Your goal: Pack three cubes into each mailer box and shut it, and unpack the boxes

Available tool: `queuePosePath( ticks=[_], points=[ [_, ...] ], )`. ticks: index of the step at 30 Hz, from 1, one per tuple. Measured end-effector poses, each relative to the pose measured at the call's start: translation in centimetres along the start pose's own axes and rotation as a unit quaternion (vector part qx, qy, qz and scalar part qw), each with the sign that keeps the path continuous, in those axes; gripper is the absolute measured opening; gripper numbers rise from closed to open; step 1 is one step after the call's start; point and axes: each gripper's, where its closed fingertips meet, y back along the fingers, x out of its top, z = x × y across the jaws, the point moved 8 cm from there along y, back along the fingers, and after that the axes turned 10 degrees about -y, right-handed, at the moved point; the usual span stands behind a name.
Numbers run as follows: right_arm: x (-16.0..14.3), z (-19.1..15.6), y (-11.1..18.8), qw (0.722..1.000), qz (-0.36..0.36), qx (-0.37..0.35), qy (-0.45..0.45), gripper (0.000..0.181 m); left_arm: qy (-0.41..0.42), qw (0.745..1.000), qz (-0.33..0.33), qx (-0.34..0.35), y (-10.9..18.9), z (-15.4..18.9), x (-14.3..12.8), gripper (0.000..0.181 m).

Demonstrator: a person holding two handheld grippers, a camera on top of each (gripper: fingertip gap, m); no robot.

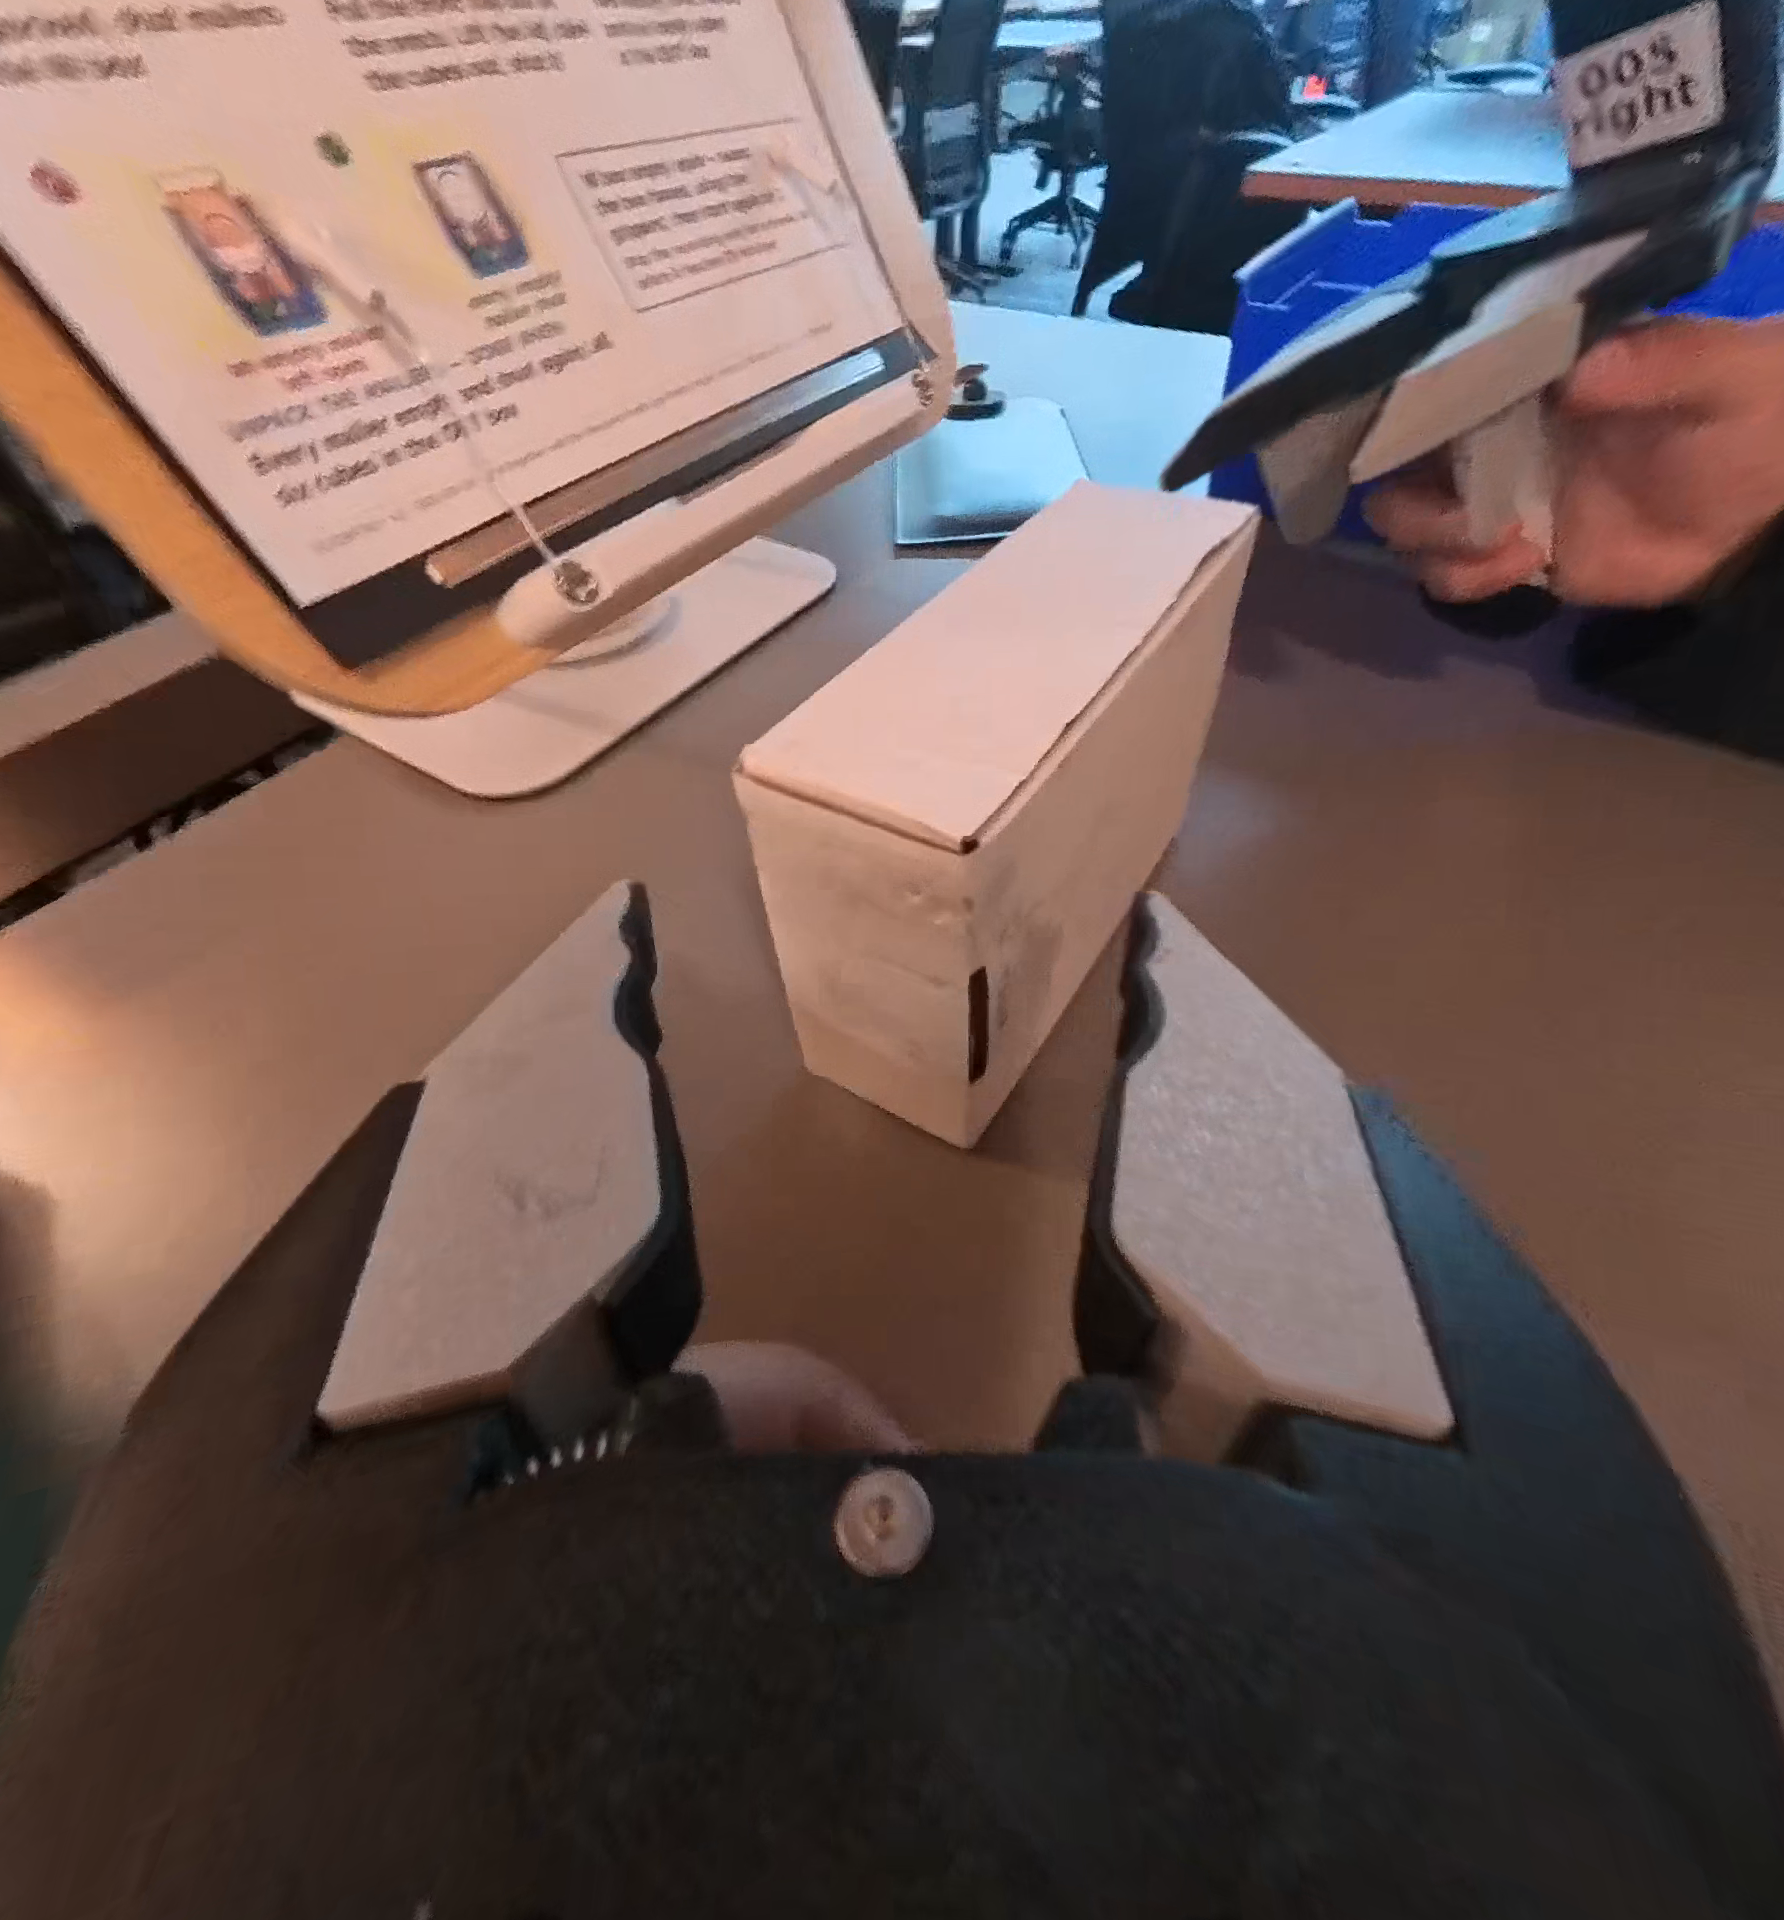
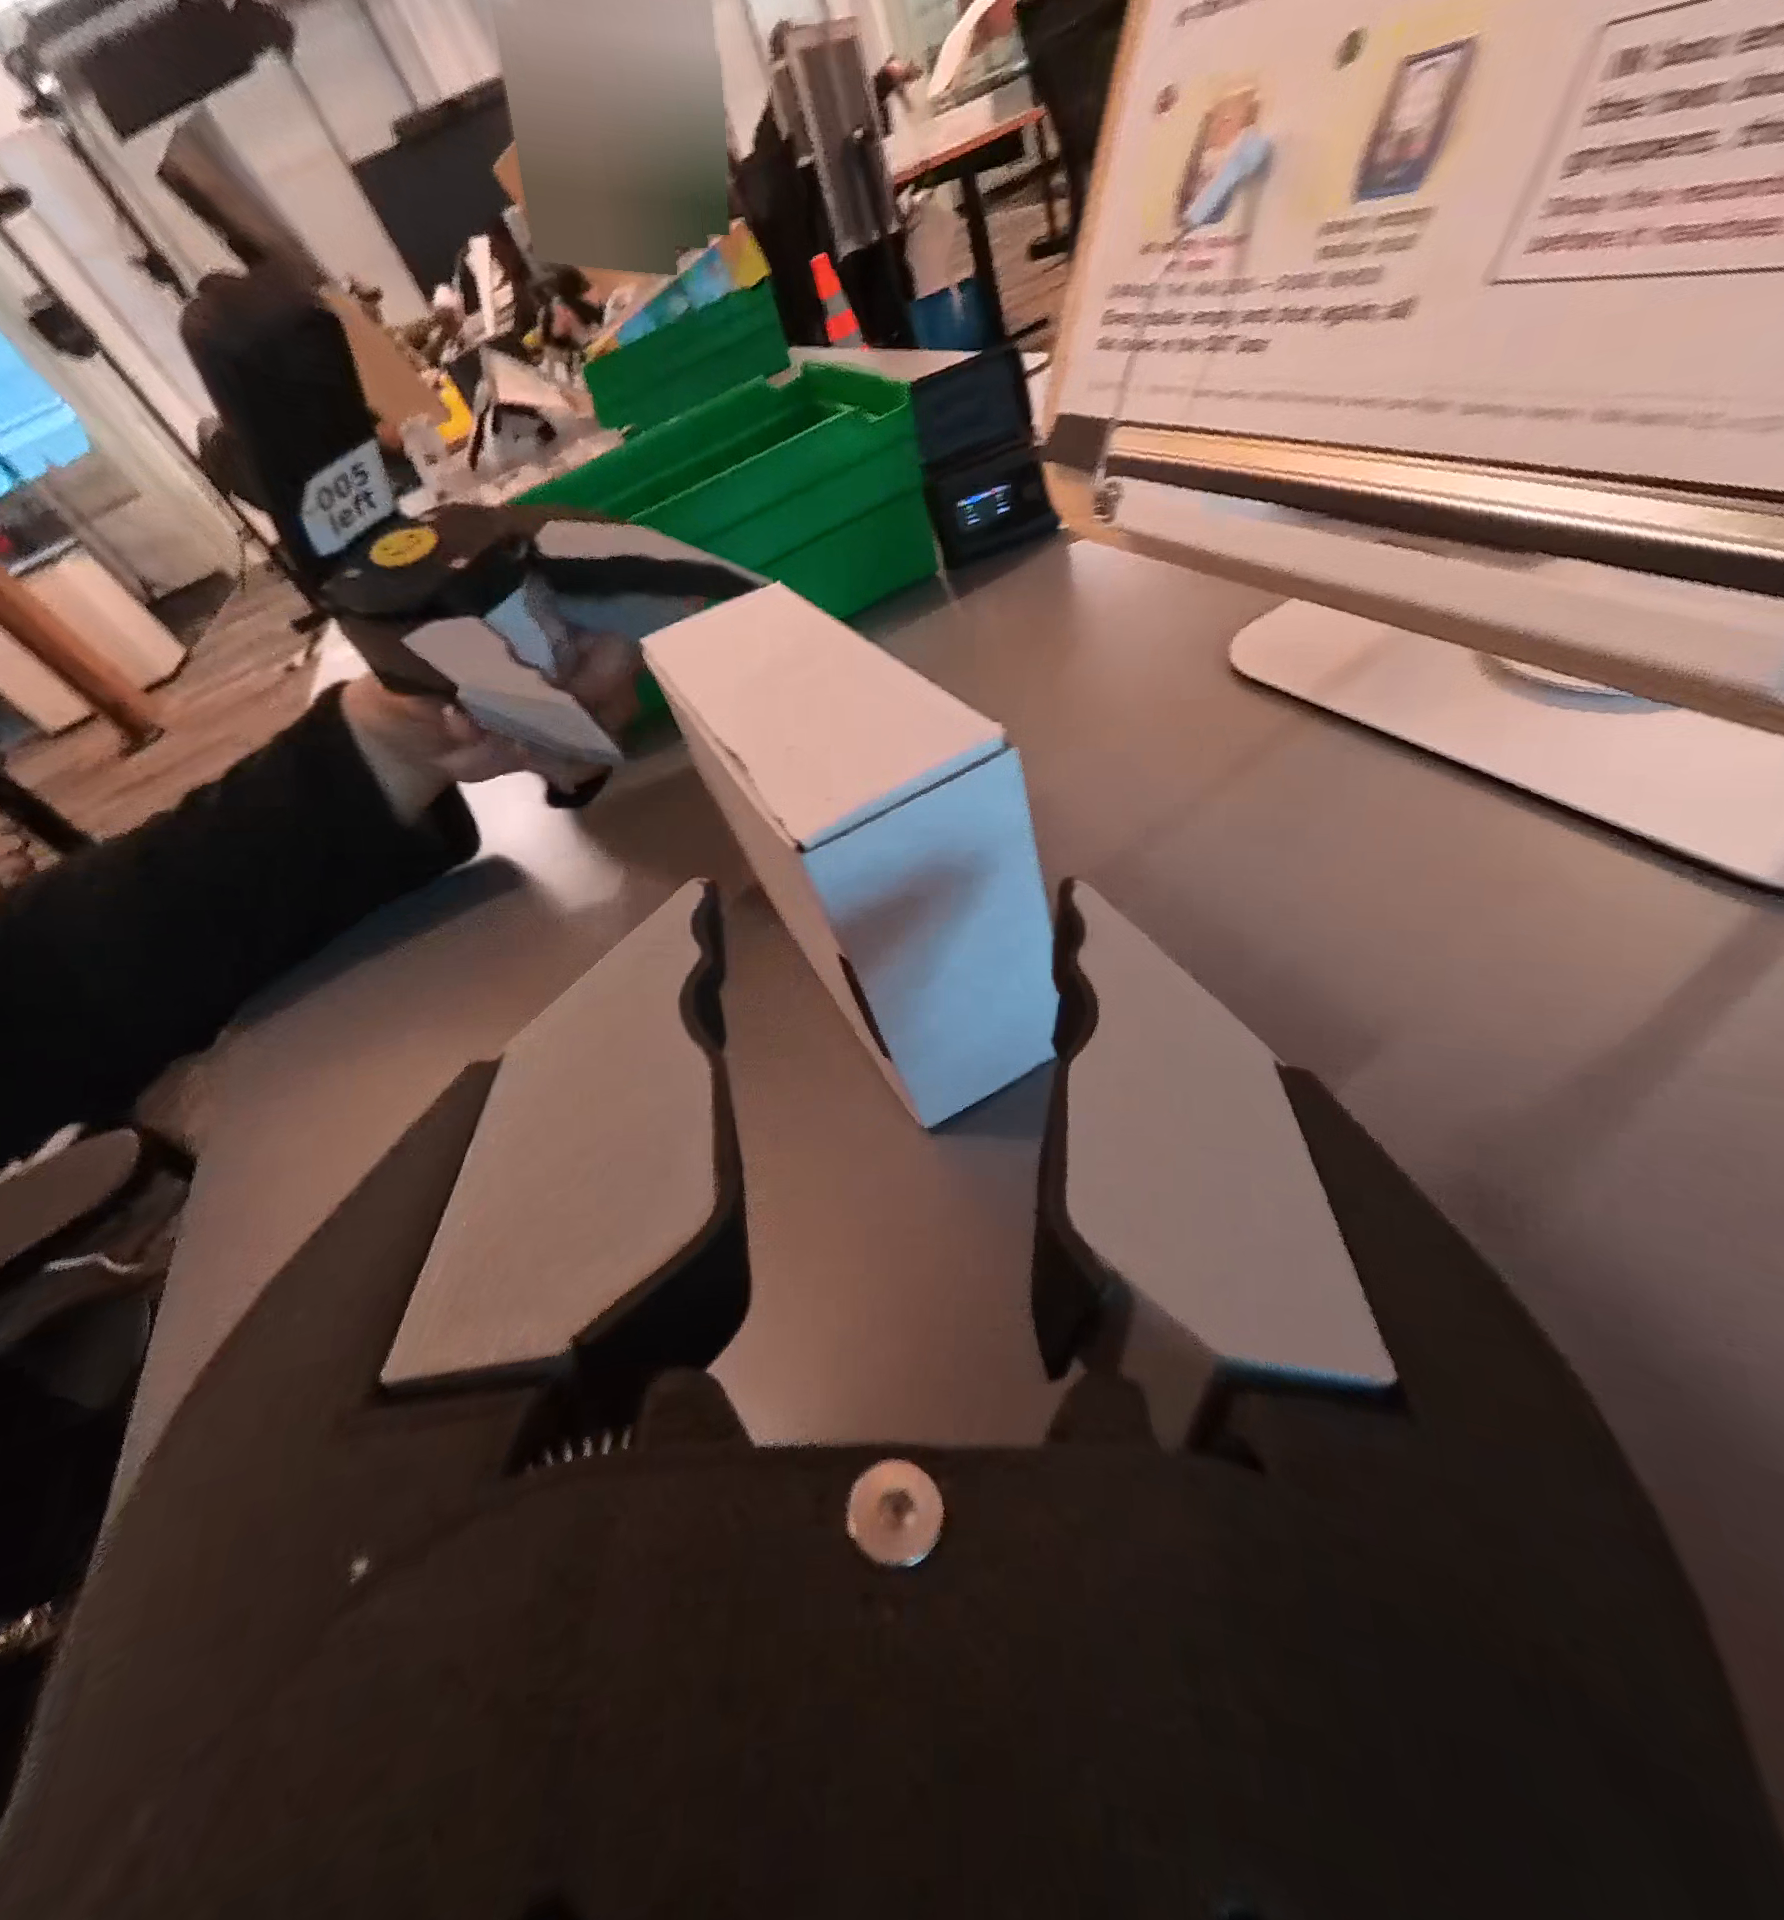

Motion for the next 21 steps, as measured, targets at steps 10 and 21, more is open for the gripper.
queuePosePath(
  ticks=[10,21],
  points=[
    [-1.9,-0.6,-4.2,0.995,-0.032,-0.04,0.083,0.068,0.011,1.0,0.027,0.0,-1.8,1.2,-1.0,0.065],
    [-2.8,-2.4,-3.2,0.986,-0.073,-0.022,0.151,0.051,-0.014,0.995,0.043,-0.088,-0.9,3.7,-0.7,0.065]
  ],
)
